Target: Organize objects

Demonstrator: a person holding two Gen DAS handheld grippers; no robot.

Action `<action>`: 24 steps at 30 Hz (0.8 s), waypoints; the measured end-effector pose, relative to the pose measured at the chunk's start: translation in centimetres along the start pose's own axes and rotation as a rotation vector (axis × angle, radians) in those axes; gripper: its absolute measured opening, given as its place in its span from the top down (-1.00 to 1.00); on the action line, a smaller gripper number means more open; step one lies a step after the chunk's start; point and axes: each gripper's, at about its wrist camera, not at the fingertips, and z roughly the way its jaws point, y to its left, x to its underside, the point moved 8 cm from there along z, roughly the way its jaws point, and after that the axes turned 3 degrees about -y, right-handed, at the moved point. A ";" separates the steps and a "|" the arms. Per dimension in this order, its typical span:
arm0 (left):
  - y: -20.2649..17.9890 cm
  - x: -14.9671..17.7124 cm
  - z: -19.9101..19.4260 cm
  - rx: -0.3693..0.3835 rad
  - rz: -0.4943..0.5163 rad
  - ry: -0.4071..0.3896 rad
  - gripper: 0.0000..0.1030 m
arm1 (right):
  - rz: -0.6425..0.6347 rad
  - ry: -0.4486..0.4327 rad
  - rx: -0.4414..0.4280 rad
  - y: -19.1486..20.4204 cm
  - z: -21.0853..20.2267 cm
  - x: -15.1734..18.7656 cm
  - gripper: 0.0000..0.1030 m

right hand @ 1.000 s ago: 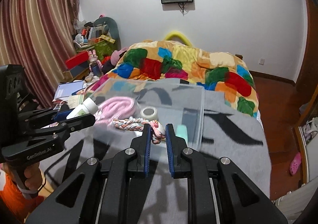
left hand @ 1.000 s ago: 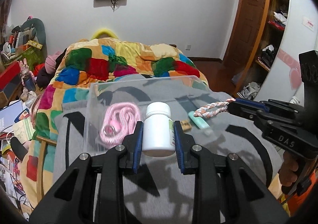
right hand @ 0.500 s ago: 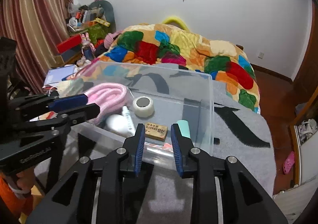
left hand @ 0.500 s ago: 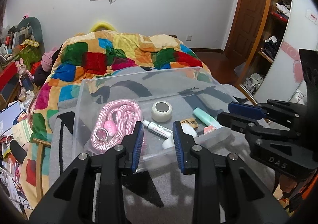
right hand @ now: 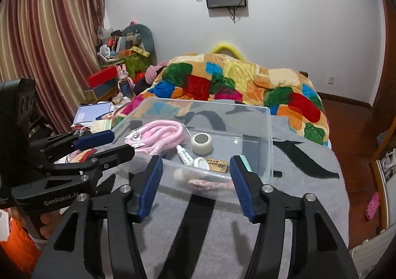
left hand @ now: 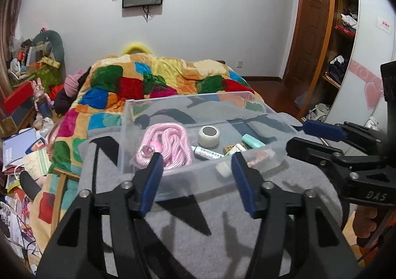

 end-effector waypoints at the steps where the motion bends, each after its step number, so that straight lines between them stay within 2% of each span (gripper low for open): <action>1: 0.0 0.2 -0.2 -0.002 0.001 -0.007 -0.23 | -0.003 -0.007 0.000 0.2 -0.2 0.1 -0.20; 7: 0.3 1.4 -0.8 -0.011 -0.011 -0.030 -0.45 | 0.017 -0.050 0.005 0.1 -0.7 1.1 -0.50; 13: 0.1 1.9 -1.1 -0.017 -0.009 -0.053 -0.63 | 0.034 -0.030 0.017 -0.5 -0.2 2.6 -0.52; 24: -0.6 2.8 -0.9 -0.020 -0.010 -0.043 -0.67 | 0.006 -0.035 0.029 0.0 -0.2 3.8 -0.52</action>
